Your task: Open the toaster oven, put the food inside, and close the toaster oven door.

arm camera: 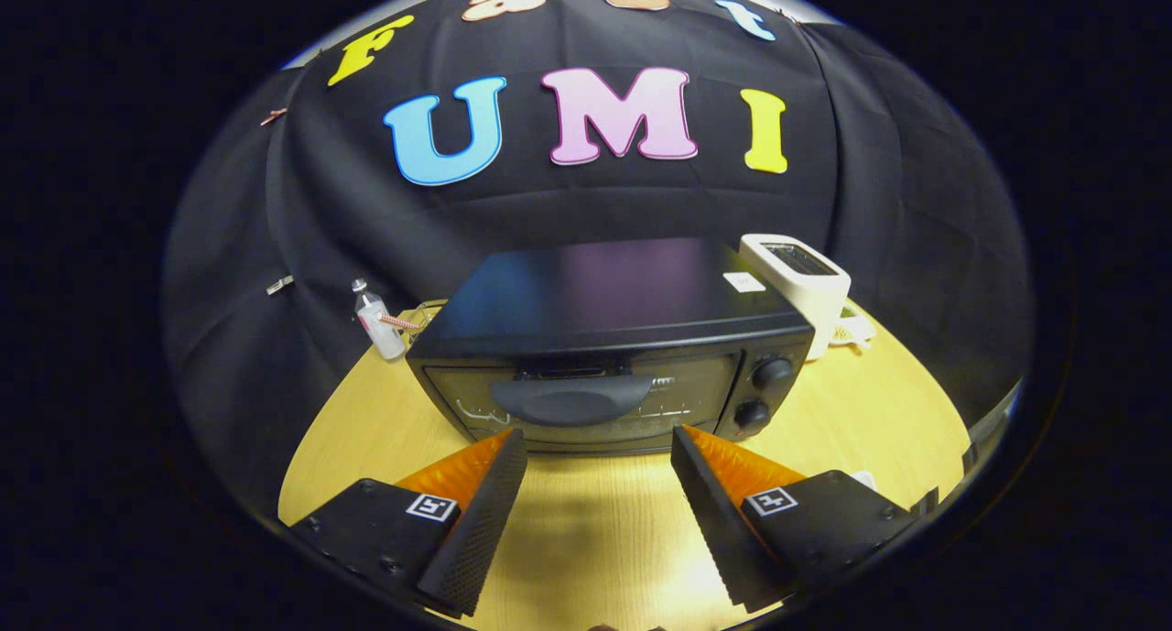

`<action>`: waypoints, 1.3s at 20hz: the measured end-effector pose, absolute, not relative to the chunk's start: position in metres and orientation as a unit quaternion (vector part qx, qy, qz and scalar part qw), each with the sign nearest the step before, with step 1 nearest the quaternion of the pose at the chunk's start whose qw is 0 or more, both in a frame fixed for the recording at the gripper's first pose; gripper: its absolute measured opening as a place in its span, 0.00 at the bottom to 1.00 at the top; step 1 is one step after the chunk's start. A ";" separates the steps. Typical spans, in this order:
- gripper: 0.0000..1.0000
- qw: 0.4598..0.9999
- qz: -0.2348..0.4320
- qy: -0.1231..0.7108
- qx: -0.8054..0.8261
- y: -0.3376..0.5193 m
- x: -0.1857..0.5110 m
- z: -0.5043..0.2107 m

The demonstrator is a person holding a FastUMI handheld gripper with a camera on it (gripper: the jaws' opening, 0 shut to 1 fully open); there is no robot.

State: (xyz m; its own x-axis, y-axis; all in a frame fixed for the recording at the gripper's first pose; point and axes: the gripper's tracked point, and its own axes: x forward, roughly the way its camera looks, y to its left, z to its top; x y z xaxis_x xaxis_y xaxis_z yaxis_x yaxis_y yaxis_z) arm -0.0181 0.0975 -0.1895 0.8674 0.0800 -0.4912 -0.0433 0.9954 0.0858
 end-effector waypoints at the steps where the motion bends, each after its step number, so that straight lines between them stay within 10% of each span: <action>1: 0.98 0.968 0.035 0.245 0.032 0.094 -0.021 -0.180; 26: 0.98 0.994 -0.012 0.094 0.046 -0.085 -0.023 -0.012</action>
State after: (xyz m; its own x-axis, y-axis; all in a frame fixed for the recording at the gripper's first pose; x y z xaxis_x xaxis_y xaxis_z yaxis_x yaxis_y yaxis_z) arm -0.0231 -0.0850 -0.0118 0.9822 -0.0160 -0.1873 0.0333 0.9954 0.0895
